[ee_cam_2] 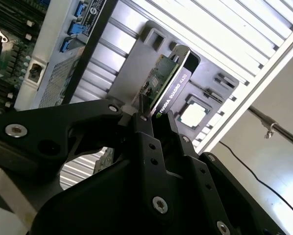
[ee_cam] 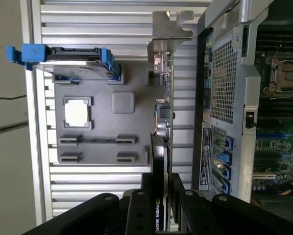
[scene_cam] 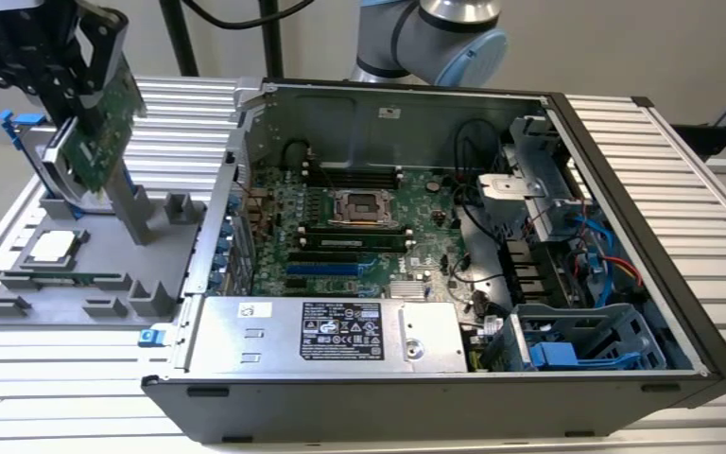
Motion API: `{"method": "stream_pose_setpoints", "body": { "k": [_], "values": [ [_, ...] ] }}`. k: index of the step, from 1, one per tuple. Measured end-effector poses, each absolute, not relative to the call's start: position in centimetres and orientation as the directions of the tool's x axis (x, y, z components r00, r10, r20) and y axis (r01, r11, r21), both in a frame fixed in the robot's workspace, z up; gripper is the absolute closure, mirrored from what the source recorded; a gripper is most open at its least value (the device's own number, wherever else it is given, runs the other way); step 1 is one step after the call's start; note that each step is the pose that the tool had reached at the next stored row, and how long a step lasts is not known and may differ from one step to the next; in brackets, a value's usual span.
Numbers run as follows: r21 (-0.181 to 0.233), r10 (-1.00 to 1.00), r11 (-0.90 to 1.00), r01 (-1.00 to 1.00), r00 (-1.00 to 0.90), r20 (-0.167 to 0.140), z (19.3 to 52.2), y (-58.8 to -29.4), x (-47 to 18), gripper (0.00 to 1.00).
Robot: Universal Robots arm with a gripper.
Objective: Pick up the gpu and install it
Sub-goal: 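Pick up the gpu and move the gpu toward the slot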
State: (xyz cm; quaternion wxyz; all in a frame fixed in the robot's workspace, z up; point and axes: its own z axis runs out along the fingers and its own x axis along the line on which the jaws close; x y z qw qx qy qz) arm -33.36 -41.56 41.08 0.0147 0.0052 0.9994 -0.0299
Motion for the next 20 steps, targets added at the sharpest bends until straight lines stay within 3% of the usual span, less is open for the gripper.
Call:
{"method": "stream_pose_setpoints", "body": {
  "k": [20],
  "values": [
    [-0.060, 0.009, 0.998, 0.011, -1.000, -0.030, 42.09, -41.56, -33.36, 1.00]
  ]
}}
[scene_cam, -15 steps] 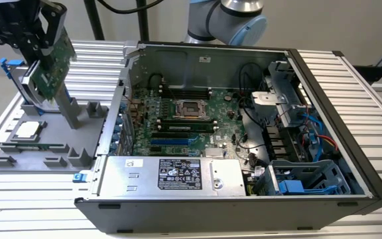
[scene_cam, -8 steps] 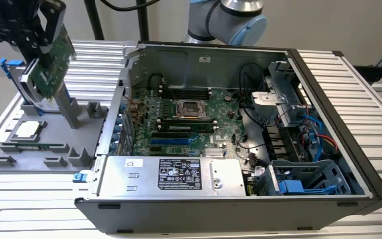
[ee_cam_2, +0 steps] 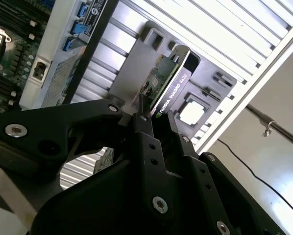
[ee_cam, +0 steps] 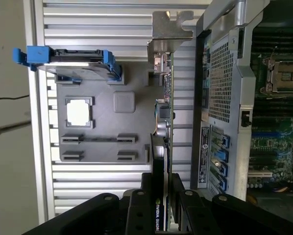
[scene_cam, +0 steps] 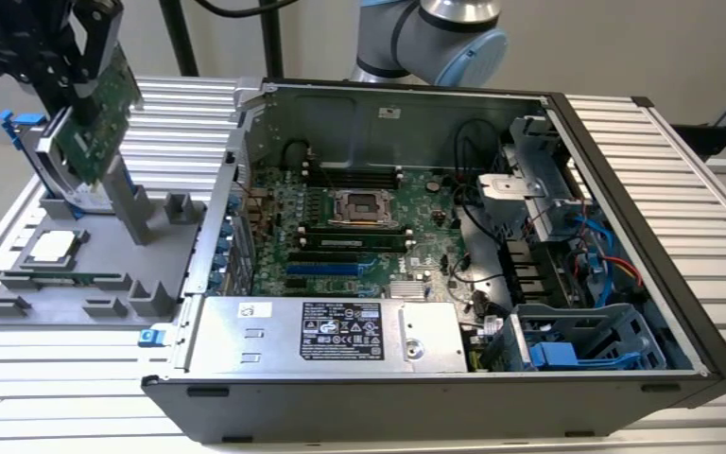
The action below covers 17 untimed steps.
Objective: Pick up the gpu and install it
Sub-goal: 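Pick up the gpu and move the gpu toward the slot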
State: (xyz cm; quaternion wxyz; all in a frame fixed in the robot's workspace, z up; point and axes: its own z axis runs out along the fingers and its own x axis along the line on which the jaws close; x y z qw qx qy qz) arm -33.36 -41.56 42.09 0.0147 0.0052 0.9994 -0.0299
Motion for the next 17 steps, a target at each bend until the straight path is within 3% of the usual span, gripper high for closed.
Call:
{"method": "stream_pose_setpoints", "body": {
  "k": [17],
  "values": [
    [-0.060, 0.010, 0.998, 0.011, -1.000, -0.030, 42.84, -41.55, -33.37, 1.00]
  ]
}}
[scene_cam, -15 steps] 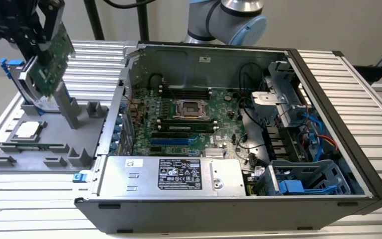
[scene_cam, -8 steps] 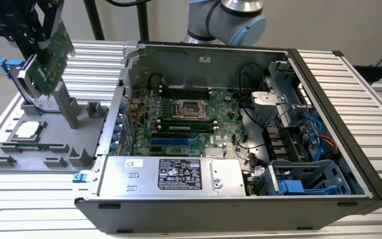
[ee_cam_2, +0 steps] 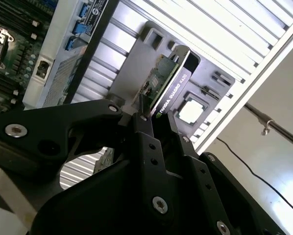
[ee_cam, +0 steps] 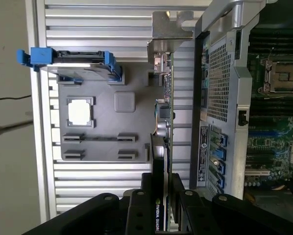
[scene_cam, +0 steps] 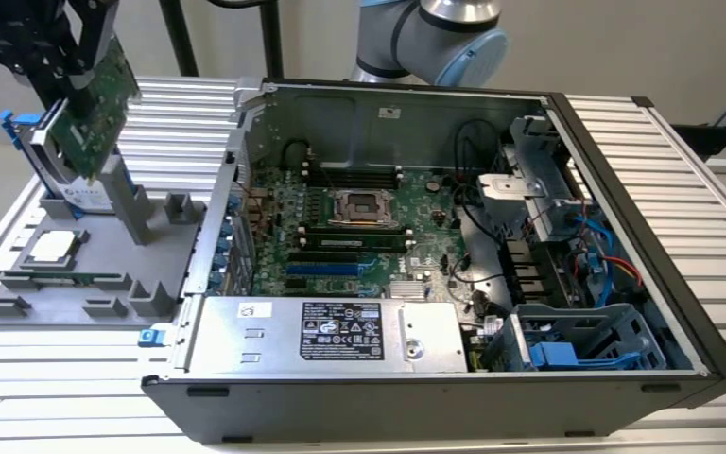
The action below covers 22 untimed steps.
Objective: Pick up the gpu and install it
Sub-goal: 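Pick up the gpu and move the gpu toward the slot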
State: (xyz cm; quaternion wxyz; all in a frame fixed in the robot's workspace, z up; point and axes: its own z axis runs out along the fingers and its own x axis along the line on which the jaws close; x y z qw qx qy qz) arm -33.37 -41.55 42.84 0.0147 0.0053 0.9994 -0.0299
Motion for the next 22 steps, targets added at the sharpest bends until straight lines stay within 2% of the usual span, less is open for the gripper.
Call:
{"method": "stream_pose_setpoints", "body": {
  "k": [22],
  "values": [
    [-0.060, 0.009, 0.998, 0.011, -1.000, -0.030, 43.0, -41.6, -32.2, 1.00]
  ]
}}
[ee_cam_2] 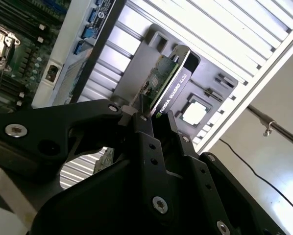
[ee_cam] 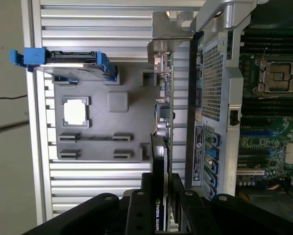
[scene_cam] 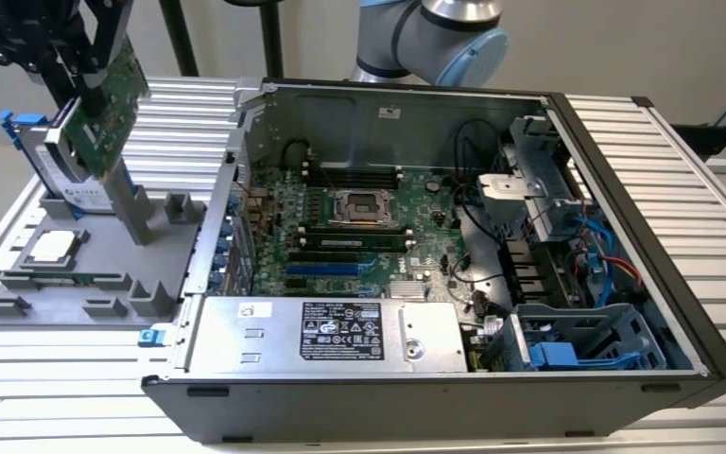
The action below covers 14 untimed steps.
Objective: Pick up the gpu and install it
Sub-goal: 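Pick up the gpu and move the gpu toward the slot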
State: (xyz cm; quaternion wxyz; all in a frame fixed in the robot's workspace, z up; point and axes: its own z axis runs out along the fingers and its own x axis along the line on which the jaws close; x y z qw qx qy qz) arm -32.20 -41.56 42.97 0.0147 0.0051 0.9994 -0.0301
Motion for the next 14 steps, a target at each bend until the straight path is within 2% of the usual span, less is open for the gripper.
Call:
{"method": "stream_pose_setpoints", "body": {
  "k": [14],
  "values": [
    [-0.060, 0.009, 0.998, 0.011, -1.000, -0.030, 43.0, -41.6, -30.9, 1.00]
  ]
}}
